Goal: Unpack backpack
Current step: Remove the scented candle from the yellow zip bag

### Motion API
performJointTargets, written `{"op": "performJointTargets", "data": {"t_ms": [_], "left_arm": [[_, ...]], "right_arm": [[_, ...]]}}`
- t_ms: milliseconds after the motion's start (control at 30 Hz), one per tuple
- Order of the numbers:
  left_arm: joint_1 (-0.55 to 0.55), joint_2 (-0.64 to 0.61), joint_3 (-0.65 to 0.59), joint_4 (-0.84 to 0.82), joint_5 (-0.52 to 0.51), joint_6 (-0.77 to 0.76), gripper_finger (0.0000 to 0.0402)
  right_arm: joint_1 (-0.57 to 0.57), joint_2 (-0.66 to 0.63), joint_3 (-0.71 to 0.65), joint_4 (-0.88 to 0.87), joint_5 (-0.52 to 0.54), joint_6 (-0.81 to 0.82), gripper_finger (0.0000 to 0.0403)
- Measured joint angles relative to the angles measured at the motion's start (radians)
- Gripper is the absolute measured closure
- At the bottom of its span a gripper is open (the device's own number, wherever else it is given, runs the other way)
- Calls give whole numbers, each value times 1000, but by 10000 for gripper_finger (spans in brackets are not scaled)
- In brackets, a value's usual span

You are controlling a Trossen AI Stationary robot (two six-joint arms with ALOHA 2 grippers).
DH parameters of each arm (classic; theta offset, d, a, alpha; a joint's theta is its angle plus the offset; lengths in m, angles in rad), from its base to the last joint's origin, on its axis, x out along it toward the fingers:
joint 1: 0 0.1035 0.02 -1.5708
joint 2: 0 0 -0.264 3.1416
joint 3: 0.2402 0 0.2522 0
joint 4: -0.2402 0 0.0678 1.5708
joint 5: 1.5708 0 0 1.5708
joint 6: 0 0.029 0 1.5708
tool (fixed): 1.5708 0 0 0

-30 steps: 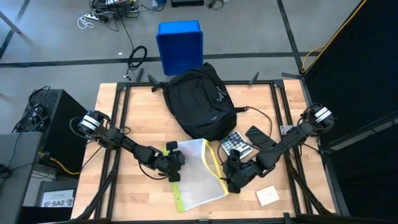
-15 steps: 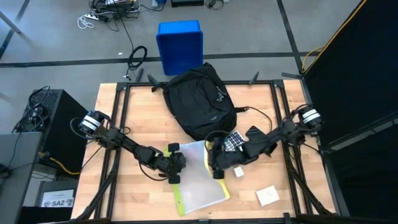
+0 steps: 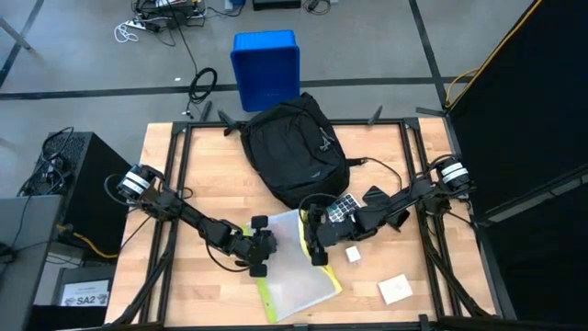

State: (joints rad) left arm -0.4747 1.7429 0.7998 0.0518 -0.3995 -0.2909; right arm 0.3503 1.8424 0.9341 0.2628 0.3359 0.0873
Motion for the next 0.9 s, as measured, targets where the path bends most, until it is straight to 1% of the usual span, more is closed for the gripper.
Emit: {"op": "performJointTargets", "data": {"t_ms": [33,167,233,333,367,533,600,767,900], "left_arm": [[-1,0,0,3,-1,0,348],[-13,-19,12,-15,-3,-1,348],[-30,-37,29,-58,-4,-1,349],[-58,-76,71,-178,-11,-10,349],[-69,-90,83,-222,-28,-22,349],[-100,-147,90,-362,-190,-31,349],[-92,-158,75,-388,-216,-32,349],[-16,-163,13,-380,-173,-31,356],[71,-164,-40,-306,-112,1,368]], "right_arm": [[3,19,5,32,-2,-6,117],[4,103,26,34,6,-15,103],[2,135,38,36,9,-5,99],[0,158,47,40,9,20,98],[-1,166,48,50,9,29,99],[0,169,48,48,9,53,107],[3,169,48,48,11,54,109],[7,169,48,47,16,55,112],[7,169,48,39,15,100,106]]}}
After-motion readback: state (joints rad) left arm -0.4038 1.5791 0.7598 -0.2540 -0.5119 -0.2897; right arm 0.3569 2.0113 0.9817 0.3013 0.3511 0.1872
